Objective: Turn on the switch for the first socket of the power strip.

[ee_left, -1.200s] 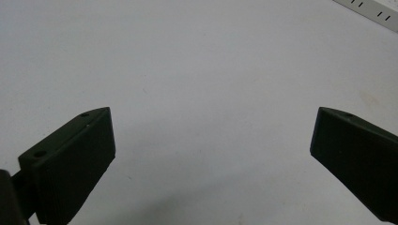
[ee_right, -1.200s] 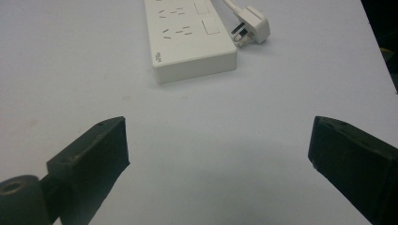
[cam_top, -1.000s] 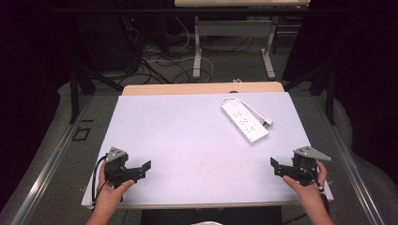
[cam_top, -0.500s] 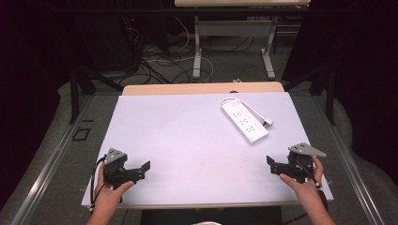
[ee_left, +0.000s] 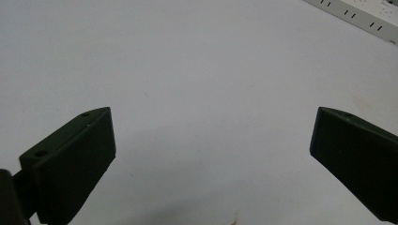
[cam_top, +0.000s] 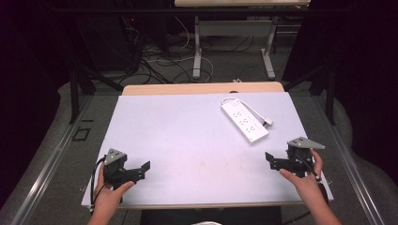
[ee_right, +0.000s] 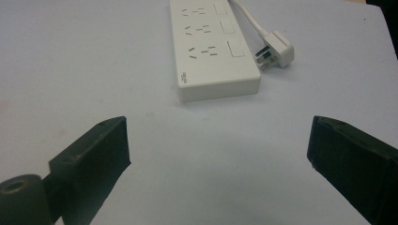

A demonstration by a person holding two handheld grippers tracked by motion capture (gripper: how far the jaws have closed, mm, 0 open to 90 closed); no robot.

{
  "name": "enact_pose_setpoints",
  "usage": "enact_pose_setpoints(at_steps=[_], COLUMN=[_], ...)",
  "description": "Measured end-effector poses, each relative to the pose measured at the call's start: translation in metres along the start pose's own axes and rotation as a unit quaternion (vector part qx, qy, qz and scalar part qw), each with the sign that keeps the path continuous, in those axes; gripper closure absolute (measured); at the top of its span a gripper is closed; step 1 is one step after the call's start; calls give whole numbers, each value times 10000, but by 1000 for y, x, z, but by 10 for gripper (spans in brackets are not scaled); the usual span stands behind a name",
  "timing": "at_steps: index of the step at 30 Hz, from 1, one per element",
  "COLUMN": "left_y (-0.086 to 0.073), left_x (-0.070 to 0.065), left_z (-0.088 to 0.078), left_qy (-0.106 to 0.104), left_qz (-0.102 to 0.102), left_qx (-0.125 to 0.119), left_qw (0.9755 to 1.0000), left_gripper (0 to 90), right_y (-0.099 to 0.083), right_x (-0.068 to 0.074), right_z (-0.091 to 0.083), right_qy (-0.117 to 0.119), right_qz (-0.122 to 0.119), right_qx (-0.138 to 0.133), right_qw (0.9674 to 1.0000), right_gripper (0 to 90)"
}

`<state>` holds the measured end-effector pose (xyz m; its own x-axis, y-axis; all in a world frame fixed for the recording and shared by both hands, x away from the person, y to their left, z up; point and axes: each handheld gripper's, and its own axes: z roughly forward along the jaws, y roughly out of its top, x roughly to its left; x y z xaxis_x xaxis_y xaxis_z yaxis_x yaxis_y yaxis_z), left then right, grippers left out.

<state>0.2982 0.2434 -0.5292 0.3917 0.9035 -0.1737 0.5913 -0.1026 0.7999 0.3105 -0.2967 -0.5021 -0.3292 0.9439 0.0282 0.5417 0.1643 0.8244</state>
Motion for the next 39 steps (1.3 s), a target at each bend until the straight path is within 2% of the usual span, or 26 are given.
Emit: enact_pose_setpoints(at_steps=[8,11,12,15,21,28,39], left_y=[0,-1,0,0,-1,-1,-1], left_x=[0,0,0,1,0,0,1], left_z=[0,1,0,0,1,2,2], left_qy=[-42,-20,-52,-58,-21,-42,-34], left_qz=[-30,-86,-79,-66,-68,-71,-30], left_qx=[52,-33,68,101,11,29,30], left_qw=[10000,10000,9999,9999,10000,10000,10000], left_gripper=[14,16,16,17,17,17,24], right_y=[12,18,18,23,30,39,52], right_x=[1,1,1,1,3,5,6], right_z=[1,1,1,3,6,12,18], right_qy=[-21,0,0,26,81,147,105], right_qz=[-154,-151,-151,-165,-193,-226,-368], right_qx=[27,11,11,18,65,156,226], right_qw=[9999,9999,9999,9999,9998,9995,9990], right_gripper=[63,63,63,63,63,70,77])
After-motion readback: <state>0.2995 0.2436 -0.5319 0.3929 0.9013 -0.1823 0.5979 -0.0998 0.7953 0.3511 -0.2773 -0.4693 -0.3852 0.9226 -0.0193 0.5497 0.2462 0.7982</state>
